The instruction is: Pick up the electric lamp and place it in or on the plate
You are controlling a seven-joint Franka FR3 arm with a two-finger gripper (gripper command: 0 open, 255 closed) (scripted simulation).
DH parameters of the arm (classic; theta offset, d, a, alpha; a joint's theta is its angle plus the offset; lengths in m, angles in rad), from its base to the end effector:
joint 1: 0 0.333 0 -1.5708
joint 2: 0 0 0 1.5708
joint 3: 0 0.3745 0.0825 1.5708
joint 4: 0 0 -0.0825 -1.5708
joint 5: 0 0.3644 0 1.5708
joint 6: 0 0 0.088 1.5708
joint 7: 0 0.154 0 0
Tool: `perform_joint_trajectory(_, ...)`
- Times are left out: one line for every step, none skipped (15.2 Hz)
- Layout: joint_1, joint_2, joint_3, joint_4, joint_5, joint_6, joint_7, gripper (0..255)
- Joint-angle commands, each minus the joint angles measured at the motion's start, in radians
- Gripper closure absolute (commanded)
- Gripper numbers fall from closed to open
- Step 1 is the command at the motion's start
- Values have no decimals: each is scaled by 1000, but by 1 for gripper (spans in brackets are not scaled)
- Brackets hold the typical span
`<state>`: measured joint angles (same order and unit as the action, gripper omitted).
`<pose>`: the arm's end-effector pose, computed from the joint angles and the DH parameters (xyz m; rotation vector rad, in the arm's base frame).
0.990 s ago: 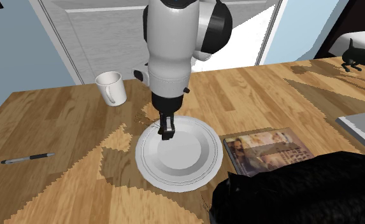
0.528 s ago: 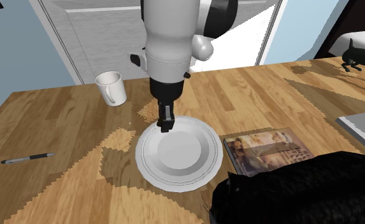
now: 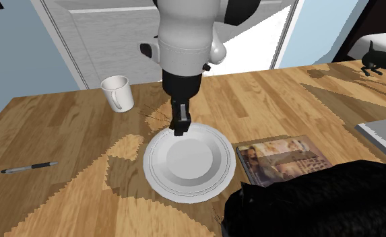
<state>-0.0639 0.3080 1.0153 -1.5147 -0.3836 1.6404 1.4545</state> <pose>0.4519 0.4082 0.5612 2.9705 -0.7360 0.1533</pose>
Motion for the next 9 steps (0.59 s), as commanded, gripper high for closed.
perform_joint_trajectory(69,52,-7,52,-40,-28,50,255)
perform_joint_trajectory(112,82,-14,86,-62,-44,76,255)
perform_joint_trajectory(156,114,-21,122,-84,-61,101,255)
perform_joint_trajectory(202,145,-30,161,-106,-79,124,255)
perform_joint_trajectory(270,191,-44,223,-137,-107,154,255)
perform_joint_trajectory(264,189,-45,205,-135,-93,157,255)
perform_joint_trajectory(258,187,-44,188,-134,-78,159,255)
perform_joint_trajectory(253,186,-44,172,-134,-64,162,255)
perform_joint_trajectory(247,186,-44,156,-134,-51,165,255)
